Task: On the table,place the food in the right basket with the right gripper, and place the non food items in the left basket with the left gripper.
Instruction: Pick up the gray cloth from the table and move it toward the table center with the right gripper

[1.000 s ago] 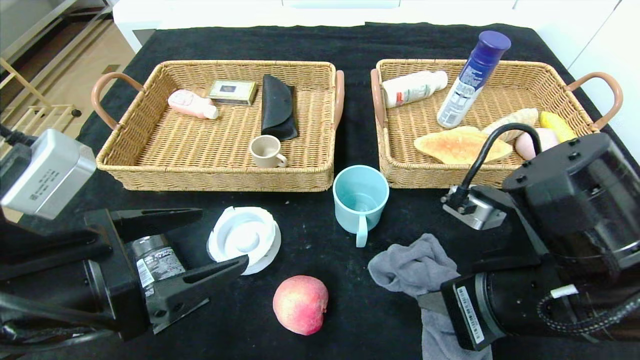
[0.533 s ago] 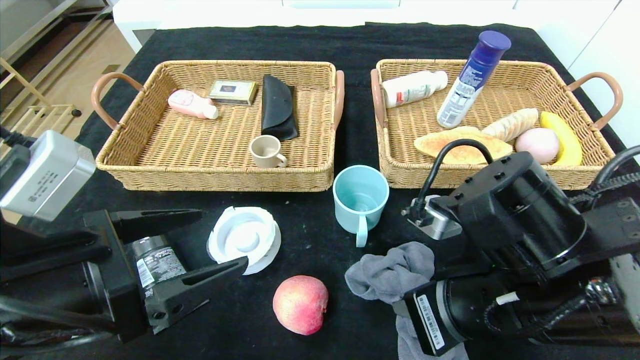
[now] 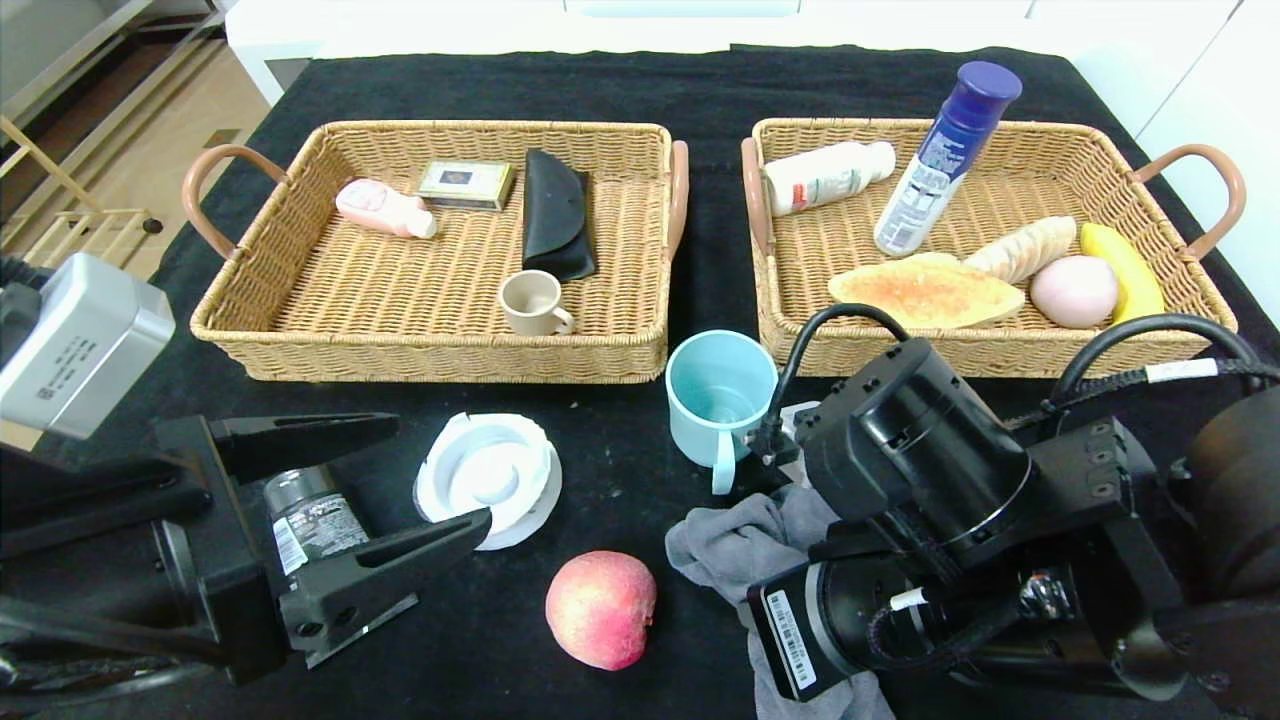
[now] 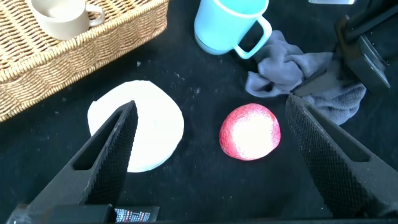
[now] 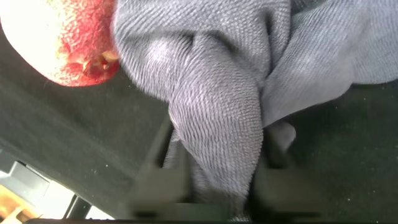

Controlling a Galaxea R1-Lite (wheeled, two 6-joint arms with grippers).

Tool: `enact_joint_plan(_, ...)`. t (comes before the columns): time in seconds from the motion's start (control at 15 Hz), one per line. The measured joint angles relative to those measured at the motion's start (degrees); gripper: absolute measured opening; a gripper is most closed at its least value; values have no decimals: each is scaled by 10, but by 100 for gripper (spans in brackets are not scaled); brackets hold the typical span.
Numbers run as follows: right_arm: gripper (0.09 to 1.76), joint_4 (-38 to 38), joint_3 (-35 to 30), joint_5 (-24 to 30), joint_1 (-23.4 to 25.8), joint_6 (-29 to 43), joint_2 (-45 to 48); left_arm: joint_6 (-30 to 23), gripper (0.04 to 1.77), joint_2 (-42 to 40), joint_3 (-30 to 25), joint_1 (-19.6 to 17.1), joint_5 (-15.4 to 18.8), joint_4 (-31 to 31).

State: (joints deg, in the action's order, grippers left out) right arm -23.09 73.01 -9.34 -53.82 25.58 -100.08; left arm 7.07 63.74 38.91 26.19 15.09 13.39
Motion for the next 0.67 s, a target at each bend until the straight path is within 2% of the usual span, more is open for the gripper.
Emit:
enact_joint_plan(0.13,89,0,0,-1,0,0,-2,0,172,0,-1,0,0,-1)
enact_joint_plan(0.27,107,0,0,-7,0,3,-2,0,172,2,-1,1,0,-2)
enact_joint_plan(0.47,128,-3,3,-9,0,4,8,0,172,3,-1,0,0,0)
enact_joint_plan(0.67,141,-5,0,-9,0,5,21,0,172,4,-1,0,0,0)
